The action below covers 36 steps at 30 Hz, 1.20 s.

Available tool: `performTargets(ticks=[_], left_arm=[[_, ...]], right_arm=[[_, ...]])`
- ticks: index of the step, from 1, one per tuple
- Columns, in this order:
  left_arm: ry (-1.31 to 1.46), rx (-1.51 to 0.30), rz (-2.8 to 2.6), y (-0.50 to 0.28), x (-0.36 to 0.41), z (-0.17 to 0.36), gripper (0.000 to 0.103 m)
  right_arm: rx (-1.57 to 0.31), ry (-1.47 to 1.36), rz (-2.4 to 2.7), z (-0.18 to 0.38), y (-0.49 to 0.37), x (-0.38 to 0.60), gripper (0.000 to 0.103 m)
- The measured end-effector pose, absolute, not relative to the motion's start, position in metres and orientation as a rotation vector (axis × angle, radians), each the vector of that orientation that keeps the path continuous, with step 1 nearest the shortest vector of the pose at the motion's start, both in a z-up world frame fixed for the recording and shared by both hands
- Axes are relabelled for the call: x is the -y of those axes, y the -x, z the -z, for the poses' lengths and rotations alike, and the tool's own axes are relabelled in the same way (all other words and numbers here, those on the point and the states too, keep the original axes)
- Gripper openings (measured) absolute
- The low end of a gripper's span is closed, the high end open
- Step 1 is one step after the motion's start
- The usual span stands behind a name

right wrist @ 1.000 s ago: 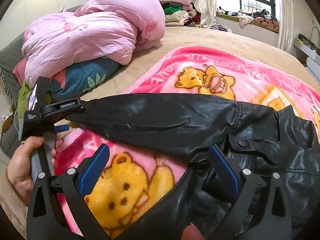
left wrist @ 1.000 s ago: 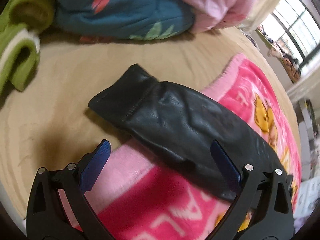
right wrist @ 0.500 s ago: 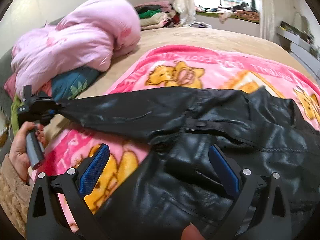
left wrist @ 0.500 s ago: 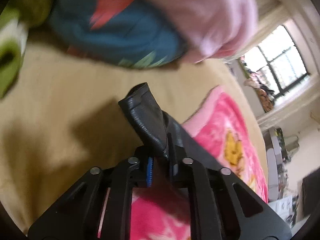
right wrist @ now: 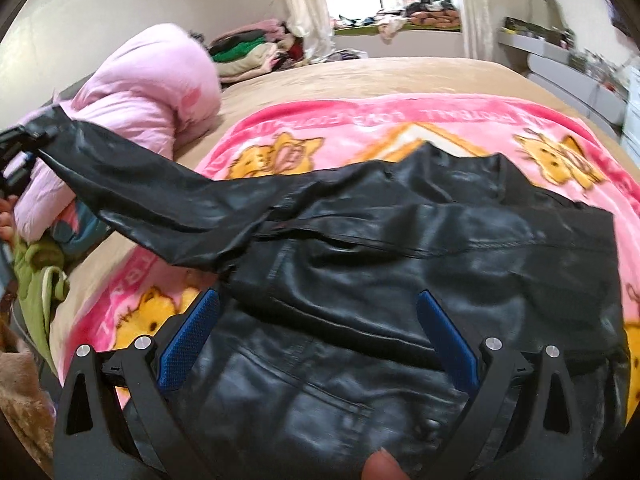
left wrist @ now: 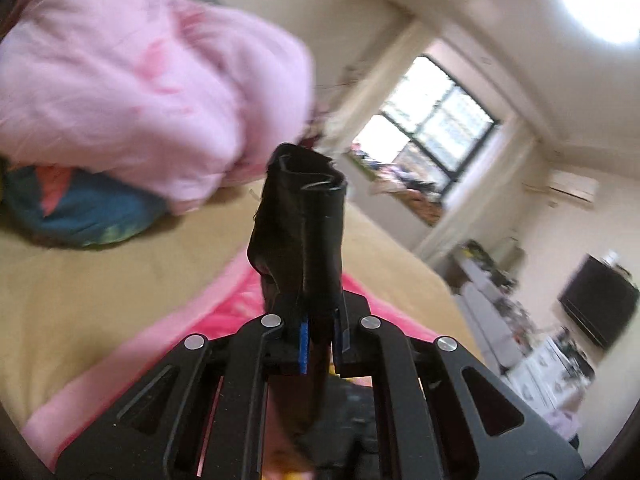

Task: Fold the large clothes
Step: 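Lift the sleeve with the left gripper and fold it across the jacket body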

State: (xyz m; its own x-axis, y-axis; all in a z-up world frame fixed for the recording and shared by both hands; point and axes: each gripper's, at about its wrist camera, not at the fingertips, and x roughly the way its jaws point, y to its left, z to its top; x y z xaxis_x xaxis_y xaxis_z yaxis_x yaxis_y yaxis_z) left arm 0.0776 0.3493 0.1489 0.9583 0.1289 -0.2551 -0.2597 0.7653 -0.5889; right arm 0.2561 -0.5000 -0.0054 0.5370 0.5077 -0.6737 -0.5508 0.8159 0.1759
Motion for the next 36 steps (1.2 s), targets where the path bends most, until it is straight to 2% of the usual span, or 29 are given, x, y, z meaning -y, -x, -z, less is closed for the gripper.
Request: performTargets(ticks=[7, 13, 25, 36], left_arm=[[0.598, -0.157, 0.027, -0.097, -0.267, -0.190, 0.002], [0.493, -0.186, 0.209, -0.109, -0.196, -0.196, 0.002], [0.328, -0.470, 0.365, -0.168, -0.099, -0.120, 0.002], [0.089, -0.669, 0.381, -0.181, -0.025, -0.044, 0.003]], right_arm=[[-0.775, -0.008, -0.569, 0.001, -0.262, 0.548, 0.098], [-0.770, -0.076, -0.505, 0.000, -0.266, 0.593, 0.098], [-0.770, -0.159, -0.349, 0.003, -0.270, 0.671, 0.098], [-0.759, -0.279, -0.235, 0.005, -0.274, 0.734, 0.098]])
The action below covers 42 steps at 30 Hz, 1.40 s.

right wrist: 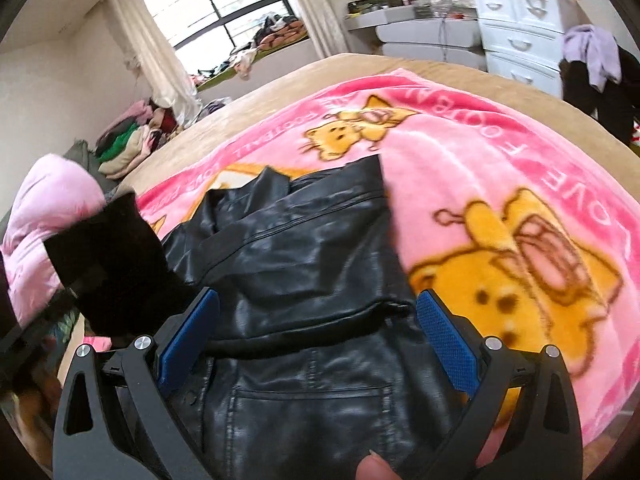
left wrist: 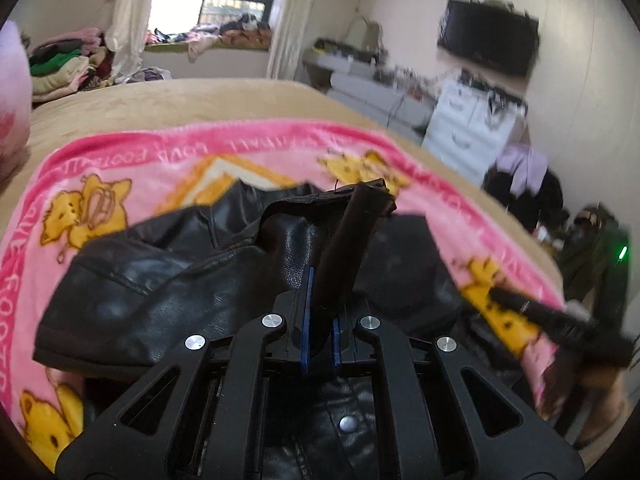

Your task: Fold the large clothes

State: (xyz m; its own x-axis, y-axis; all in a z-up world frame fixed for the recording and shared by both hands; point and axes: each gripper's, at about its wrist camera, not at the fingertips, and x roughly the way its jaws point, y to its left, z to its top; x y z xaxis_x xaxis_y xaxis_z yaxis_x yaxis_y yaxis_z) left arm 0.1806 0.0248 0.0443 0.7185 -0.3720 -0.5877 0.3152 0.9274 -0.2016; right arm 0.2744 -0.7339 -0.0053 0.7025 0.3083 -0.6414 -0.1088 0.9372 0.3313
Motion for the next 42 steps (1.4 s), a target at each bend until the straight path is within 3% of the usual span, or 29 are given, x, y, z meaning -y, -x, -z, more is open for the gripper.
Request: performTargets(ticks=[6, 10, 11, 12, 13, 19, 22, 25, 27, 29, 31, 32, 34, 42], left_arm=[[-0.020, -0.770, 0.401, -0.179, 0.003, -0.007, 0.008], [-0.094, -0.839, 0.382, -0.176, 0.011, 0.017, 0.021], [-0.098, -0.848, 0.388, -0.175, 0.011, 0.020, 0.052], [-0.093, -0.856, 0.396, -0.173, 0.011, 0.021, 0.073], [-0.091, -0.860, 0.388, -0.170, 0.010, 0.024, 0.086], [-0.093, -0.874, 0.415, -0.158, 0.005, 0.022, 0.086], [-0.056, -0.862, 0.426, -0.151, -0.009, 0.010, 0.093], [-0.004, -0.830, 0.420, -0.149, -0.030, -0.007, 0.093], [0.045, -0.796, 0.397, -0.152, -0.048, -0.019, 0.093], [0.092, -0.759, 0.341, -0.160, -0.073, -0.031, 0.093], [0.153, -0.722, 0.244, -0.172, -0.105, -0.040, 0.093], [0.183, -0.710, 0.202, -0.177, -0.120, -0.043, 0.093], [0.263, -0.677, 0.106, -0.187, -0.155, -0.049, 0.093], [0.506, -0.600, -0.095, -0.204, -0.246, -0.056, 0.093]], right_arm=[[-0.772, -0.320, -0.232, 0.007, -0.277, 0.748, 0.098], [-0.802, -0.374, -0.287, 0.011, -0.285, 0.747, 0.098], [-0.820, -0.395, -0.306, 0.013, -0.289, 0.746, 0.098], [-0.843, -0.416, -0.327, 0.016, -0.292, 0.743, 0.098], [-0.860, -0.427, -0.345, 0.018, -0.295, 0.738, 0.098], [-0.981, -0.498, -0.502, 0.035, -0.313, 0.698, 0.097], [-1.043, -0.541, -0.546, 0.045, -0.322, 0.680, 0.080], [-1.078, -0.552, -0.570, 0.053, -0.329, 0.662, 0.073], [-1.082, -0.539, -0.575, 0.056, -0.333, 0.651, 0.061], [-1.062, -0.500, -0.567, 0.053, -0.333, 0.641, 0.041], [-0.996, -0.431, -0.556, 0.043, -0.330, 0.633, 0.035], [-0.965, -0.405, -0.563, 0.036, -0.328, 0.630, 0.022], [-0.888, -0.320, -0.588, 0.016, -0.324, 0.618, 0.011], [-0.614, -0.053, -0.655, -0.091, -0.322, 0.596, 0.009]])
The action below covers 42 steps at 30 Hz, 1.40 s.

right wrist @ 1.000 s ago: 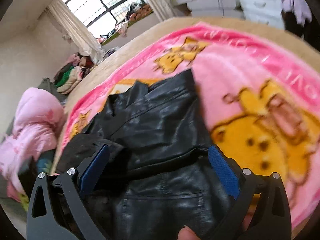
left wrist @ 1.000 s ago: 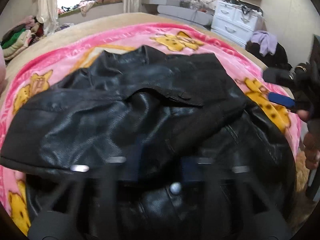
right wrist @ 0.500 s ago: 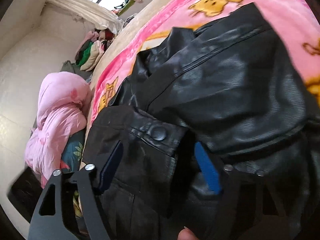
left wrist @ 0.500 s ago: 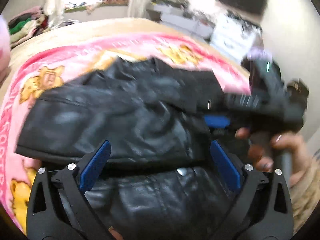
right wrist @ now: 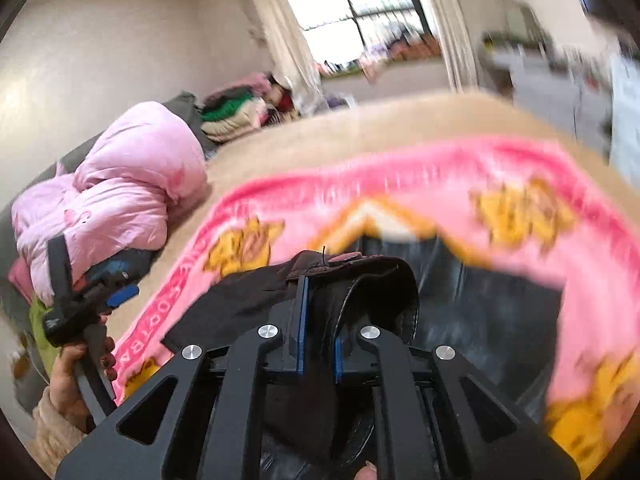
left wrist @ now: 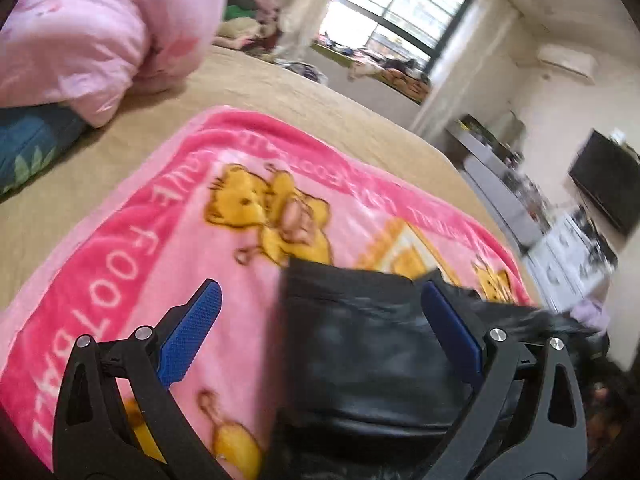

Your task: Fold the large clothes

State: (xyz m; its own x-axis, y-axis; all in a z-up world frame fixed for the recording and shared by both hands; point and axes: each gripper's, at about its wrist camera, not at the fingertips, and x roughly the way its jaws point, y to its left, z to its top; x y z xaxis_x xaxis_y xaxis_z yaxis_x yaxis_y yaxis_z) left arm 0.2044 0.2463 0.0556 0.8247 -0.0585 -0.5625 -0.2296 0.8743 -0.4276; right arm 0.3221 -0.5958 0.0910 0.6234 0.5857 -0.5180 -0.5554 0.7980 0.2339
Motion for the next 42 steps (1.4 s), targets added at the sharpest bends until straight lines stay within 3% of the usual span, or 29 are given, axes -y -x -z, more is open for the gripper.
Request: performTargets(ticks=[5, 10, 12, 13, 15, 17, 19, 24, 33, 34, 35, 36, 42], left_arm=[[0.501, -0.629, -0.074, -0.215, -0.238, -0.047, 0.093], [0.419, -0.692, 0.010, -0.237, -0.204, -0.034, 0.090], [0.408, -0.721, 0.048, -0.244, -0.190, -0.026, 0.070], [0.404, -0.731, 0.063, -0.247, -0.186, -0.023, 0.054], [0.392, -0.753, 0.094, -0.252, -0.177, -0.016, 0.040], [0.368, -0.782, 0.128, -0.256, -0.166, -0.008, 0.017], [0.343, -0.824, 0.151, -0.260, -0.157, 0.002, 0.009], [0.300, -0.975, 0.193, -0.271, -0.139, 0.037, 0.009], [0.384, -0.993, 0.214, -0.275, -0.152, 0.051, 0.004], [0.377, -0.993, 0.210, -0.275, -0.151, 0.051, 0.004], [0.374, -0.992, 0.207, -0.275, -0.150, 0.051, 0.004], [0.371, -0.992, 0.206, -0.275, -0.150, 0.050, 0.004], [0.357, -0.993, 0.195, -0.276, -0.148, 0.049, 0.004]], right_arm=[[-0.527, 0.058, -0.604, -0.125, -0.327, 0.616, 0.009], [-0.585, 0.070, -0.531, -0.101, -0.335, 0.649, 0.009], [-0.618, 0.066, -0.511, -0.085, -0.336, 0.658, 0.009], [-0.631, 0.073, -0.499, -0.077, -0.335, 0.661, 0.009], [-0.652, 0.078, -0.482, -0.063, -0.335, 0.663, 0.009], [-0.672, 0.092, -0.463, -0.050, -0.336, 0.664, 0.009], [-0.687, 0.098, -0.451, -0.041, -0.335, 0.664, 0.009], [-0.707, 0.100, -0.435, -0.027, -0.338, 0.668, 0.009], [-0.806, 0.121, -0.381, -0.006, -0.351, 0.668, 0.012], [-0.824, 0.099, -0.373, -0.005, -0.353, 0.672, 0.021], [-0.827, 0.071, -0.354, -0.004, -0.352, 0.677, 0.036], [-0.820, 0.056, -0.340, -0.006, -0.350, 0.680, 0.041], [-0.705, -0.016, -0.323, -0.025, -0.336, 0.684, 0.045]])
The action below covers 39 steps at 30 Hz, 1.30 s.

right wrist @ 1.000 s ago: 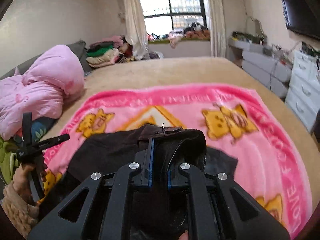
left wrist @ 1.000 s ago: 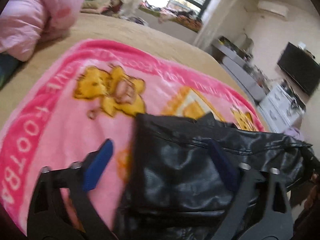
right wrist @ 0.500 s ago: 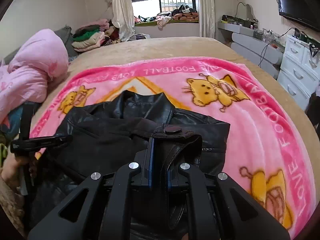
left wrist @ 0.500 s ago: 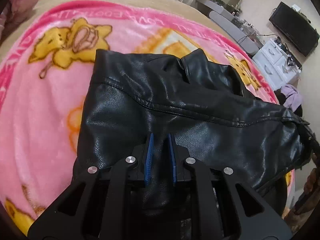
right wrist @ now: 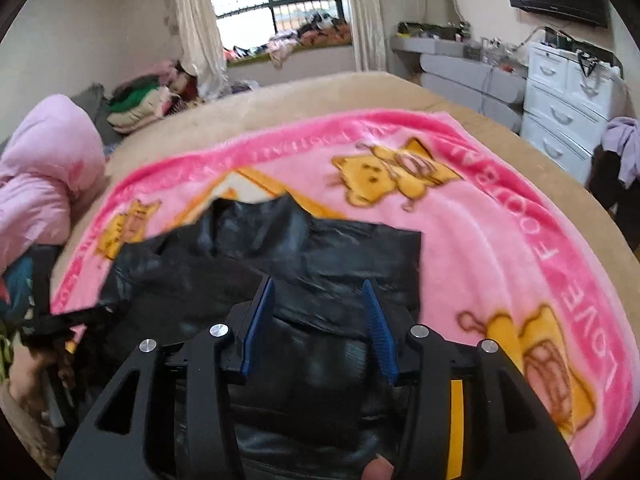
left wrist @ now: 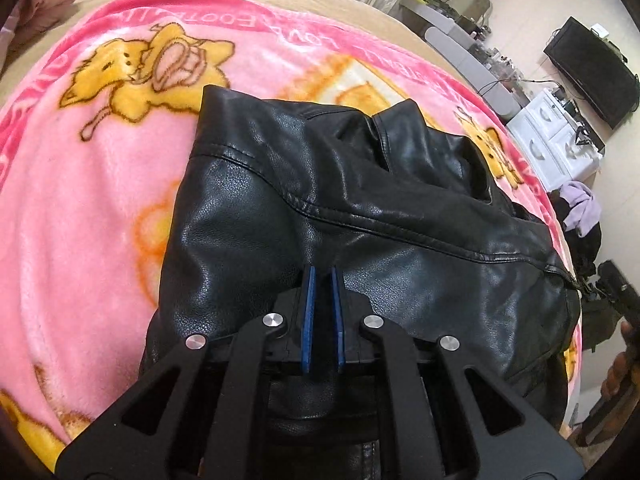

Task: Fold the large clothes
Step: 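Fold the hem up toward the collar with the left gripper while the right gripper releases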

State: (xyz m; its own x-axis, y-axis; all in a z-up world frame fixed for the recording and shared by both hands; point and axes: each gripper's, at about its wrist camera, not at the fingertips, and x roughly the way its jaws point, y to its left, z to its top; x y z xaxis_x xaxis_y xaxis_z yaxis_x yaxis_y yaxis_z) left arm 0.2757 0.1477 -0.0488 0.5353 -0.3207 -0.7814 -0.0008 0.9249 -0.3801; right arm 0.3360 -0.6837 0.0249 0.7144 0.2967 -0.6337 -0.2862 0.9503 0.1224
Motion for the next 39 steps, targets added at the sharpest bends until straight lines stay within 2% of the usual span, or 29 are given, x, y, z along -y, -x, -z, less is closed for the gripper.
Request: performTargets(ticks=[5, 10, 13, 21, 22, 23, 25, 28, 31, 32, 35, 39], left_arm=[[0.318, -0.985, 0.180, -0.274, -0.143, 0.047, 0.004], [0.316, -0.985, 0.181, -0.275, -0.143, 0.046, 0.004], [0.320, -0.984, 0.185, -0.275, -0.142, 0.046, 0.004], [0.373, -0.972, 0.195, -0.274, -0.149, 0.042, 0.004], [0.368, -0.966, 0.201, -0.272, -0.148, 0.037, 0.008], [0.369, -0.957, 0.213, -0.270, -0.148, 0.032, 0.021], [0.368, -0.927, 0.242, -0.265, -0.146, 0.017, 0.038], [0.327, -0.886, 0.243, -0.257, -0.139, 0.000, 0.038], [0.338, -0.873, 0.271, -0.249, -0.133, -0.009, 0.053], [0.333, -0.874, 0.273, -0.246, -0.131, -0.010, 0.054], [0.290, -0.877, 0.278, -0.237, -0.123, -0.011, 0.057], [0.229, -0.900, 0.267, -0.222, -0.118, -0.002, 0.054]], right_arm=[[-0.745, 0.073, -0.421, -0.013, -0.347, 0.637, 0.045], [-0.894, 0.143, -0.365, 0.034, -0.377, 0.613, 0.044], [-0.978, 0.078, -0.362, 0.064, -0.390, 0.621, 0.044], [-0.947, 0.055, -0.382, 0.063, -0.388, 0.623, 0.045], [-0.926, 0.040, -0.392, 0.057, -0.384, 0.625, 0.045], [-0.903, 0.026, -0.407, 0.050, -0.379, 0.629, 0.047], [-0.868, 0.004, -0.420, 0.036, -0.370, 0.635, 0.052], [-0.829, -0.006, -0.435, 0.020, -0.358, 0.639, 0.057], [-0.809, -0.011, -0.453, 0.011, -0.347, 0.642, 0.065], [-0.805, -0.009, -0.456, 0.010, -0.344, 0.642, 0.068], [-0.780, 0.002, -0.458, 0.004, -0.332, 0.645, 0.074], [-0.761, 0.009, -0.471, 0.001, -0.319, 0.644, 0.074]])
